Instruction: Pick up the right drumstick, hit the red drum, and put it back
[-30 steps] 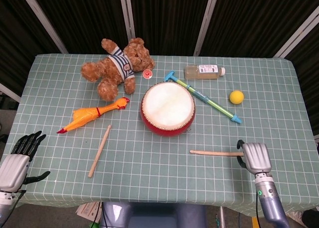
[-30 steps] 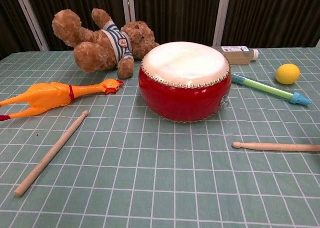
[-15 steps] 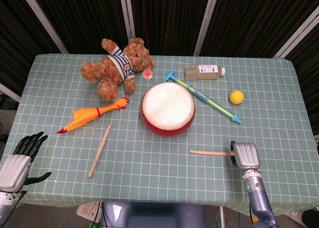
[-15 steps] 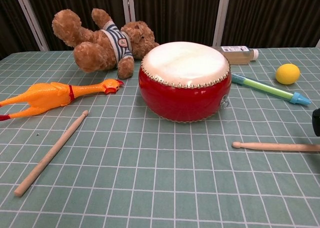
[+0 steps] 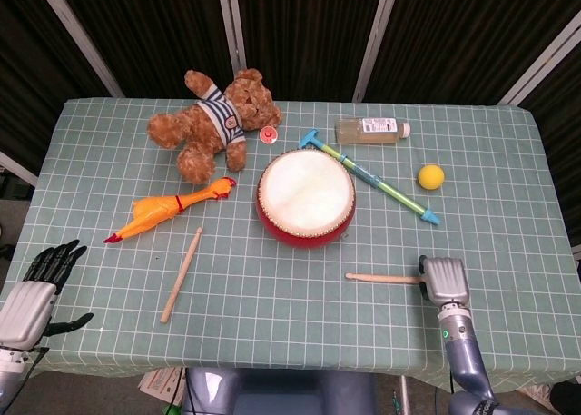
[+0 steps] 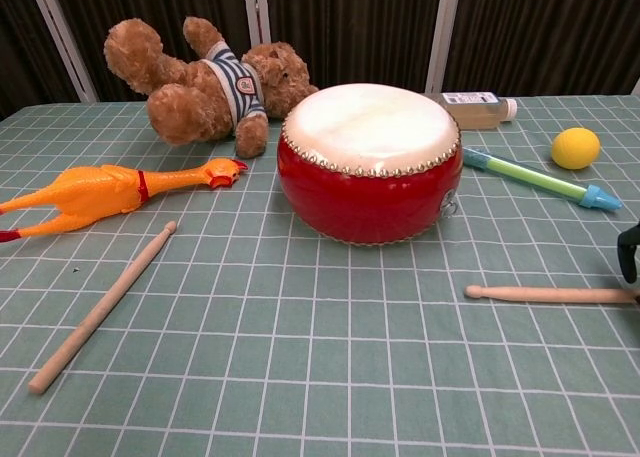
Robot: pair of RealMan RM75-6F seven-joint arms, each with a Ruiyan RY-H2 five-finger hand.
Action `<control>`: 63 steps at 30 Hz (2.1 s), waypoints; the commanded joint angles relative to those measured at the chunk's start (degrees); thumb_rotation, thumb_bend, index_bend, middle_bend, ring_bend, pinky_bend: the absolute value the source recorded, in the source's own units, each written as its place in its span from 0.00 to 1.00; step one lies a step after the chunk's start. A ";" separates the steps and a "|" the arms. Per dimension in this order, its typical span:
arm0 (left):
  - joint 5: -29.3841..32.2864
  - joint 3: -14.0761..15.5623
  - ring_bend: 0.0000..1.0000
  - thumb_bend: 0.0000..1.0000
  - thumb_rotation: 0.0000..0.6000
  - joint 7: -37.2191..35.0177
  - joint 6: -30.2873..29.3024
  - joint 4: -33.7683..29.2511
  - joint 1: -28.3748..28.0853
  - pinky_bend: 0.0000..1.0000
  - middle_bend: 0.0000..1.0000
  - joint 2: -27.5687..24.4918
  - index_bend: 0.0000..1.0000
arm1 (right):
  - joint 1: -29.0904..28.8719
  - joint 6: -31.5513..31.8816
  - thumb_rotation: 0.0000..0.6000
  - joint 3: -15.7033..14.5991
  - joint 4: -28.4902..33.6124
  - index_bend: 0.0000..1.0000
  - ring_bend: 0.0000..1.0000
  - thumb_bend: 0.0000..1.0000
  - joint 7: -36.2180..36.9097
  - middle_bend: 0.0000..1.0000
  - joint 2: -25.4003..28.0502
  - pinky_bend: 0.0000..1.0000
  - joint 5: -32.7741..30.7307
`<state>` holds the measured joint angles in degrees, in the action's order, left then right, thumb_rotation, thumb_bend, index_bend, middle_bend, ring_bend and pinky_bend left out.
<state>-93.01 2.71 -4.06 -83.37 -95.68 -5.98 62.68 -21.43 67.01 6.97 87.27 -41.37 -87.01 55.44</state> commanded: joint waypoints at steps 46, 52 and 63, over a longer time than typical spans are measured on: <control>0.34 -0.07 0.00 0.00 1.00 0.82 -0.07 -0.26 0.06 0.00 0.00 0.16 0.00 | 1.53 6.84 1.00 10.63 24.29 0.98 1.00 0.66 15.49 1.00 19.00 0.85 -4.24; 0.27 -0.06 0.00 0.00 1.00 0.67 -0.02 -0.30 0.00 0.00 0.00 0.09 0.00 | -0.13 6.87 1.00 14.71 26.79 0.98 1.00 0.66 17.24 1.00 20.48 0.85 -9.76; 0.46 0.06 0.00 0.00 1.00 -0.92 0.51 -0.31 -0.21 0.00 0.00 -0.53 0.00 | -7.55 8.56 1.00 24.73 27.76 0.98 1.00 0.66 19.34 1.00 16.36 0.85 -24.94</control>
<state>-92.60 2.74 -4.90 -82.92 -96.00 -6.17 62.22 -27.05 74.72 28.81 114.54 -23.81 -69.10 33.82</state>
